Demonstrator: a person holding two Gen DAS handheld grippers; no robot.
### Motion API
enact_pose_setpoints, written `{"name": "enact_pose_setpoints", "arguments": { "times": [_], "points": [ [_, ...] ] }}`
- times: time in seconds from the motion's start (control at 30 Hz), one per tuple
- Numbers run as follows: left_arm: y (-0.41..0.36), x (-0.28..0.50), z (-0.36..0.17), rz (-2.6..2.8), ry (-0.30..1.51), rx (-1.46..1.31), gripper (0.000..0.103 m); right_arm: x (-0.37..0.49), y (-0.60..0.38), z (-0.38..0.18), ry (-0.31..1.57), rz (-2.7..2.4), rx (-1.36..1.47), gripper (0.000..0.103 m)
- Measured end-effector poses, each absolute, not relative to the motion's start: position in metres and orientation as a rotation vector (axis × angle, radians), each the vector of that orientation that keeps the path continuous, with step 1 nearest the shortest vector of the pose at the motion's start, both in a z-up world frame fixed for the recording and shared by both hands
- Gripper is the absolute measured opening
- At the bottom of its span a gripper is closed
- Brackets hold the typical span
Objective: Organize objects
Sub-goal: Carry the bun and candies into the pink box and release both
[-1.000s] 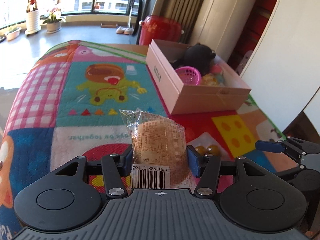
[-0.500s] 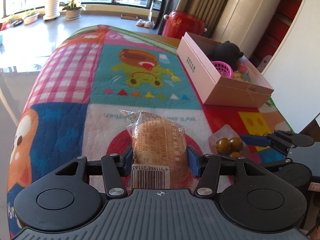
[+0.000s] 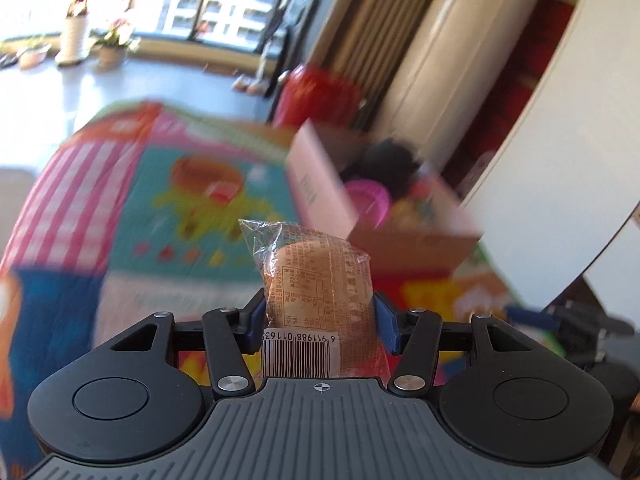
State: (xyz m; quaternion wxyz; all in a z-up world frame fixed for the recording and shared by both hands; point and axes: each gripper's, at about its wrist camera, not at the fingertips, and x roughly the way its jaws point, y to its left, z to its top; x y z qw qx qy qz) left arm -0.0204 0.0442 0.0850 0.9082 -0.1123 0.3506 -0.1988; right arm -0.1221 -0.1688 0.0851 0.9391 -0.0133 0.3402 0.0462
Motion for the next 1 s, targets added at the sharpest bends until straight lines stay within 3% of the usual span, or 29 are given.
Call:
{"name": "enact_pose_setpoints", "arguments": {
  "times": [0.13,0.23,0.43,0.7,1.0],
  "points": [
    [0.001,0.027,0.12,-0.464,0.587,-0.169,0.059,-0.126,-0.189,0.094,0.648,0.033,-0.009,0.072],
    [-0.021,0.076,0.129,-0.485,0.562,-0.283,0.059,-0.127,-0.201,0.093,0.639,0.011,0.021,0.072],
    [-0.062,0.144,0.08,-0.447,0.682,-0.273,0.058,-0.126,-0.219,0.082,0.668,-0.025,0.073,0.072],
    [0.006,0.09,0.086,-0.443,0.567,-0.406,0.058,-0.12,-0.235,0.07,0.701,-0.048,0.094,0.072],
    [0.063,0.022,0.041,-0.339,0.76,-0.388,0.058,-0.069,-0.241,0.13,0.513,-0.014,0.113,0.072]
  ]
}}
